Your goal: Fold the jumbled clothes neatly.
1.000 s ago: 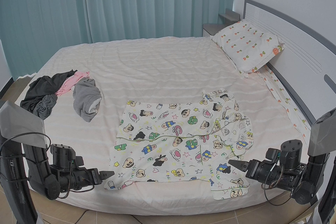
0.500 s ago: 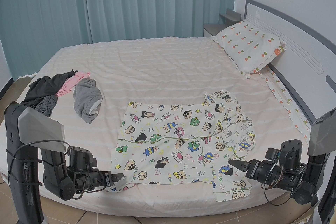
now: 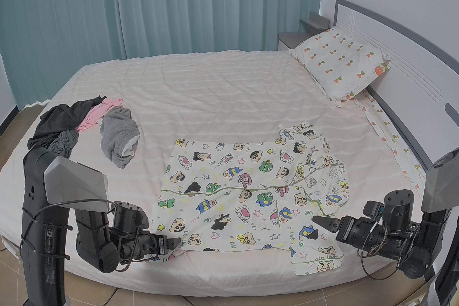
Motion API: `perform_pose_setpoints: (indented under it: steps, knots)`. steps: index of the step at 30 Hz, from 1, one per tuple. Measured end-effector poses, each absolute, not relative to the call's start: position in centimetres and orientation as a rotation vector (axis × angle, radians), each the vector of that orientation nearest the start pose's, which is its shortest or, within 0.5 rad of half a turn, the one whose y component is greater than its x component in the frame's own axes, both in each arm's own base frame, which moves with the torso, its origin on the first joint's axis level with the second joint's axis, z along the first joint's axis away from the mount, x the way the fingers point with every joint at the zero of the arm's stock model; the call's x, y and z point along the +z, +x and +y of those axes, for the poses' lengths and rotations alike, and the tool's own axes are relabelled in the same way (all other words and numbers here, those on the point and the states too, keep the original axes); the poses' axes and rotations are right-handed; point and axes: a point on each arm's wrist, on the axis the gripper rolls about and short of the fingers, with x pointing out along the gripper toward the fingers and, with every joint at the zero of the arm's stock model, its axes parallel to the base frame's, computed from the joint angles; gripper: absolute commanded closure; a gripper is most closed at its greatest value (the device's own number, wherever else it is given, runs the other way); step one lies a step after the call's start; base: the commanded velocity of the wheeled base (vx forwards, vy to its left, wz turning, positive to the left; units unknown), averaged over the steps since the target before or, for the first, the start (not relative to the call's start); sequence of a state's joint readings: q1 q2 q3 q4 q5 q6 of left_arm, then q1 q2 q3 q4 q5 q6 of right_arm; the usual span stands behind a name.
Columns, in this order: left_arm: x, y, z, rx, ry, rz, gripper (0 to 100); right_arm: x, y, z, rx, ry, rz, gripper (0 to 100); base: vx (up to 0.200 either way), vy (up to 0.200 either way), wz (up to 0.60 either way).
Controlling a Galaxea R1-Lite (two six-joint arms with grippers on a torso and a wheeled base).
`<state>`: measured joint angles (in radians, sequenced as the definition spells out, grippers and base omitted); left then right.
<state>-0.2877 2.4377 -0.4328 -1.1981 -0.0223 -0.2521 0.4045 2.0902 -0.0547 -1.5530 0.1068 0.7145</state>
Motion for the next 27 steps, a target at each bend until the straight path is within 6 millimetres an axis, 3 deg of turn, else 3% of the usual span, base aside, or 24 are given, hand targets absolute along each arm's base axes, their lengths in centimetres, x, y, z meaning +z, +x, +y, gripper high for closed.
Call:
perform_pose_setpoints:
  steps: [7, 8, 20, 27]
  knots:
    - [-7.3, 28.6, -8.9, -0.164, -0.104, 0.855, 0, 2.3, 20.9, 9.2, 0.307, 0.613, 0.638, 0, 0.0, 0.0, 0.0]
    - [-7.3, 28.6, -8.9, -0.162, -0.102, 0.858, 100, 2.3, 20.9, 9.2, 0.307, 0.613, 0.638, 0, 0.0, 0.0, 0.0]
    - [-7.5, 28.8, -9.3, -0.143, -0.077, 0.891, 100, 2.1, 21.0, 8.9, 0.298, 0.619, 0.646, 0, 0.0, 0.0, 0.0]
    - [-7.4, 28.8, -9.3, -0.129, -0.101, 0.888, 100, 1.5, 21.3, 7.6, 0.266, 0.591, 0.659, 0, 0.0, 0.0, 0.0]
